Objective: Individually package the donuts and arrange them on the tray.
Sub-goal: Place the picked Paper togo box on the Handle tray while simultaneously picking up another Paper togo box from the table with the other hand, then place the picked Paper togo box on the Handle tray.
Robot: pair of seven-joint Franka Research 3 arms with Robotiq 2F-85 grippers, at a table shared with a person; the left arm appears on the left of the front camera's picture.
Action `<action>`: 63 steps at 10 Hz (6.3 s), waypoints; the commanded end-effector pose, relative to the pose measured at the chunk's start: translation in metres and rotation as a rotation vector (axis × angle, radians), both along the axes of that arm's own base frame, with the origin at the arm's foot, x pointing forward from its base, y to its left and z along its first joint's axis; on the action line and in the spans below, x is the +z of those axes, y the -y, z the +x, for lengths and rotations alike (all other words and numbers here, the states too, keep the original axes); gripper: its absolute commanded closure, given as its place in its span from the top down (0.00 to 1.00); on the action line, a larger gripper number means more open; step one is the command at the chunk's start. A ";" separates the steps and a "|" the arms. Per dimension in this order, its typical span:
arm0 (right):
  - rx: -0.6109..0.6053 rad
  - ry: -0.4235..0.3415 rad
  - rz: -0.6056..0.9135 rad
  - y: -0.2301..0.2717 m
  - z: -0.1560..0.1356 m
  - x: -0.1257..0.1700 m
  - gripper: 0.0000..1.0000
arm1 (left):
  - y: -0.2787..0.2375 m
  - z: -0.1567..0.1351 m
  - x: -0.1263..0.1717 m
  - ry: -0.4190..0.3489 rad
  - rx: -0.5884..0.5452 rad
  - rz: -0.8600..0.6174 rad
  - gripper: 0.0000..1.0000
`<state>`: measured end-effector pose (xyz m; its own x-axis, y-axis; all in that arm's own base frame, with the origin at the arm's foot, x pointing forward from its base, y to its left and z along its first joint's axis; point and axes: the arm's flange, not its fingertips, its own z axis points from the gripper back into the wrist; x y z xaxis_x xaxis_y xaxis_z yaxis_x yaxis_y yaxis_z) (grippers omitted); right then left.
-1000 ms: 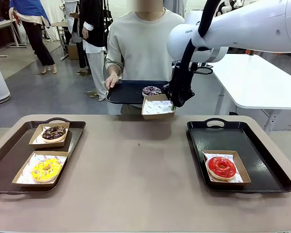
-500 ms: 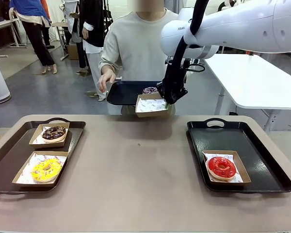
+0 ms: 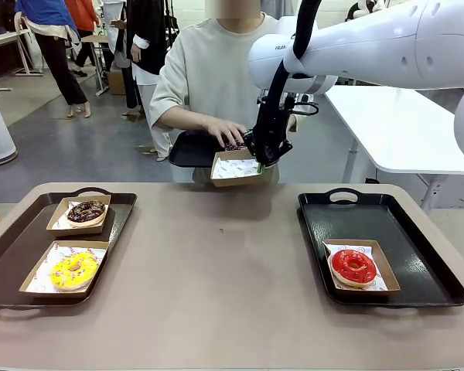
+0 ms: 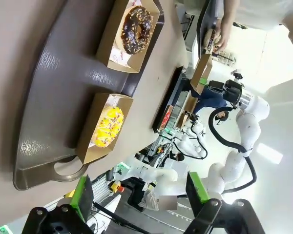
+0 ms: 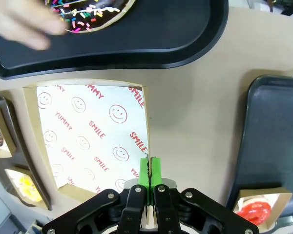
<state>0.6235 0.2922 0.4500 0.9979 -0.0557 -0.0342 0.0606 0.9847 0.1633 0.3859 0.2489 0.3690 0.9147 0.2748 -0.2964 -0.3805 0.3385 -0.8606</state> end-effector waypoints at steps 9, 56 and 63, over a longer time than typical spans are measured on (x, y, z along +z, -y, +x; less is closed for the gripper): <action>-0.001 0.006 0.001 0.001 -0.003 0.001 0.00 | 0.006 -0.002 0.001 0.005 -0.002 0.009 1.00; -0.024 0.054 -0.098 0.257 -0.049 -0.051 0.02 | 0.006 -0.002 0.001 0.005 -0.002 0.009 1.00; -0.038 -0.060 -0.057 0.272 -0.046 -0.101 0.02 | 0.006 -0.002 0.001 0.005 -0.002 0.009 1.00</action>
